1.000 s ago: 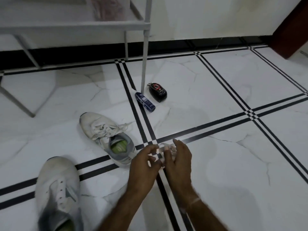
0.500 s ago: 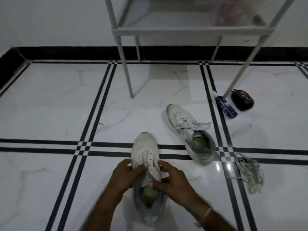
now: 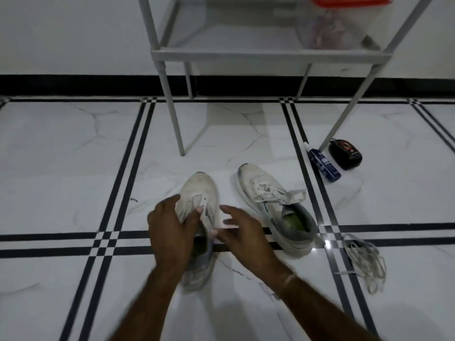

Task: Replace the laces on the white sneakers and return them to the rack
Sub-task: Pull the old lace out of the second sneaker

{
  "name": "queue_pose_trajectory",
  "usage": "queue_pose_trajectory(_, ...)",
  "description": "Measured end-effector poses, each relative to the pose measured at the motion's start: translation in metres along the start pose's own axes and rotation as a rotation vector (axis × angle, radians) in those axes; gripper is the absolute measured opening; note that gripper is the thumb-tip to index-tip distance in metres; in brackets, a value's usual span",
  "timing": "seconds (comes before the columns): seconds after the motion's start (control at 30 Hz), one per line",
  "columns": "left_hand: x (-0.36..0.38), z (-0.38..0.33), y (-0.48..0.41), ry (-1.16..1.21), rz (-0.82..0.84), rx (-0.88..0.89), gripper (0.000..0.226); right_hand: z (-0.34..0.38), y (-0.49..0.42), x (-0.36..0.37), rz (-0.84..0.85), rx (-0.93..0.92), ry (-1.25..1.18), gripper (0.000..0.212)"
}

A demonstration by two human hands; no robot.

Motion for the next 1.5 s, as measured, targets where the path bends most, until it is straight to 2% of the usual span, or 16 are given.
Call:
queue_pose_trajectory(0.07, 0.018, -0.033, 0.007, 0.113, -0.045, 0.086, 0.039, 0.000, 0.002, -0.047, -0.300, -0.127, 0.242, 0.055)
queue_pose_trajectory(0.13, 0.064, -0.061, 0.015, 0.291, 0.130, 0.045, 0.043, -0.017, -0.014, -0.098, -0.478, -0.077, 0.491, 0.066)
queue_pose_trajectory(0.17, 0.088, -0.076, 0.018, 0.354, 0.231, 0.015, 0.049, -0.025, -0.021, -0.120, -0.453, 0.050, 0.539, 0.073)
queue_pose_trajectory(0.23, 0.130, -0.088, 0.020, 0.452, 0.365, -0.077, 0.061, -0.043, -0.028, -0.139, -0.267, 0.338, 0.357, 0.076)
queue_pose_trajectory(0.3, 0.156, -0.089, 0.024, 0.461, 0.423, -0.129, 0.073, -0.054, -0.023, -0.137, -0.117, 0.419, 0.185, 0.065)
queue_pose_trajectory(0.37, 0.163, -0.077, 0.034, 0.421, 0.427, -0.131, 0.082, -0.062, -0.009, -0.126, -0.126, 0.371, 0.223, 0.061)
queue_pose_trajectory(0.47, 0.147, -0.054, 0.067, 0.434, 0.413, -0.133, 0.075, -0.079, 0.022, -0.103, -0.193, 0.348, 0.254, 0.073)
queue_pose_trajectory(0.57, 0.117, -0.031, 0.103, 0.423, 0.338, -0.200, 0.088, -0.095, 0.059, -0.078, -0.109, 0.394, 0.036, 0.087)
queue_pose_trajectory(0.67, 0.103, -0.021, 0.120, 0.437, 0.246, -0.161, 0.073, -0.096, 0.075, -0.070, -0.027, 0.367, -0.309, 0.058)
queue_pose_trajectory(0.77, 0.102, -0.028, 0.112, 0.400, 0.194, -0.042, 0.041, -0.095, 0.072, -0.082, -0.189, 0.273, -0.279, 0.031)
queue_pose_trajectory(0.87, 0.099, -0.038, 0.100, 0.324, 0.156, 0.091, 0.023, -0.087, 0.061, -0.092, -0.235, 0.218, -0.172, 0.014)
queue_pose_trajectory(1.03, 0.096, -0.042, 0.103, 0.259, 0.195, 0.181, 0.021, -0.066, 0.045, -0.097, -0.171, 0.303, 0.014, 0.039)
queue_pose_trajectory(1.2, 0.094, -0.047, 0.106, 0.278, 0.203, 0.153, 0.024, -0.060, 0.033, -0.089, -0.075, 0.306, -0.075, 0.027)
queue_pose_trajectory(1.3, 0.098, -0.052, 0.097, 0.252, 0.216, 0.176, 0.018, -0.041, 0.027, -0.092, 0.050, 0.292, -0.309, 0.016)
queue_pose_trajectory(1.37, 0.099, -0.053, 0.090, 0.291, 0.204, 0.134, 0.008, -0.031, 0.023, -0.095, 0.129, 0.270, -0.409, 0.018)
queue_pose_trajectory(1.5, 0.101, -0.045, 0.083, 0.526, 0.211, -0.187, 0.019, -0.048, 0.025, -0.103, -0.033, 0.226, -0.243, 0.015)
Point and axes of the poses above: each hand's wrist, its own y-axis away from the middle knuckle, its own x-axis out of the palm, z = x × y, the point moved 4 cm from there along -y, towards the middle knuckle, and after that the axes turned 12 degrees about x, right-handed, at the moved point
